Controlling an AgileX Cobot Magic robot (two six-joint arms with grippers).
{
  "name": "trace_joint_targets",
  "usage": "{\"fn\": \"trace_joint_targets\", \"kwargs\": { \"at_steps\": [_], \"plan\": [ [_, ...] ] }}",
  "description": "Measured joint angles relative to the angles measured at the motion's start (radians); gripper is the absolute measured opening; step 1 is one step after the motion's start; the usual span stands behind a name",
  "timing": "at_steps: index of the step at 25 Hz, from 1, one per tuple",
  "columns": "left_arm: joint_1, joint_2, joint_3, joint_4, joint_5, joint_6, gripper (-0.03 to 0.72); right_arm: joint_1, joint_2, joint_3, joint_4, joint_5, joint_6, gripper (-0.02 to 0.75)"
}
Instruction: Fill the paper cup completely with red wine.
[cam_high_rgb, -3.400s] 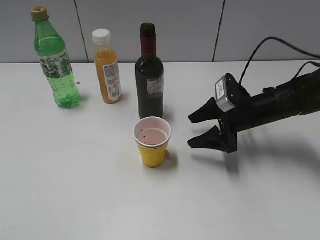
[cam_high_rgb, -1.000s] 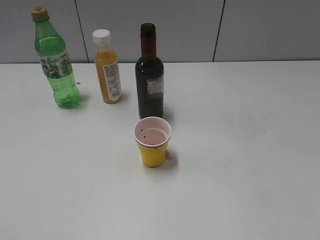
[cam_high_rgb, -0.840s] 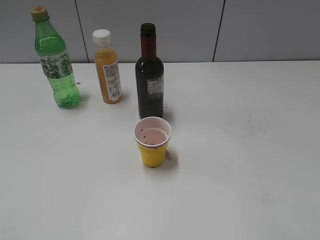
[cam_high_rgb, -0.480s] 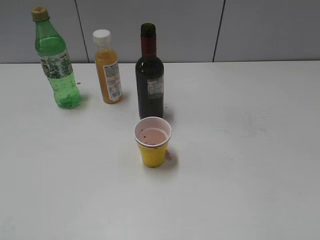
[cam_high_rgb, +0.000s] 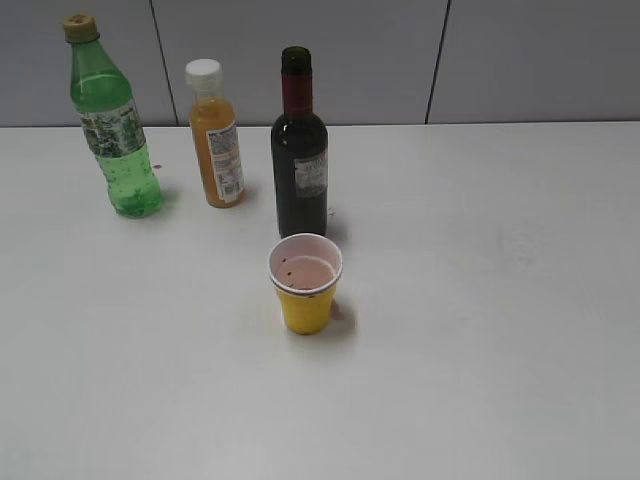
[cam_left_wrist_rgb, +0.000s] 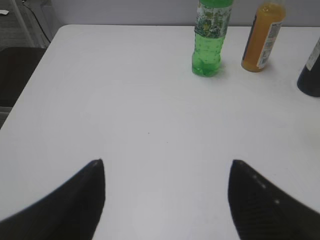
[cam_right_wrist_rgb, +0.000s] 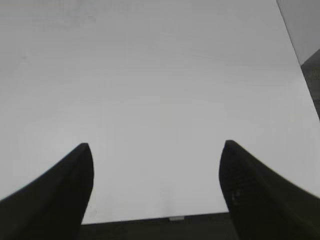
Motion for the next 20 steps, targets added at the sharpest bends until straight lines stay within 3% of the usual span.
{"fn": "trace_joint_targets", "kwargs": {
  "at_steps": [7,20],
  "plan": [
    [0.0,0.0,0.0,0.0,0.0,0.0,0.582,0.0,-0.164,0.008,0.015,-0.036,0.0,0.592],
    [0.0,0.0,0.0,0.0,0.0,0.0,0.582,0.0,-0.172,0.034,0.031,-0.081,0.001,0.592]
  ]
}}
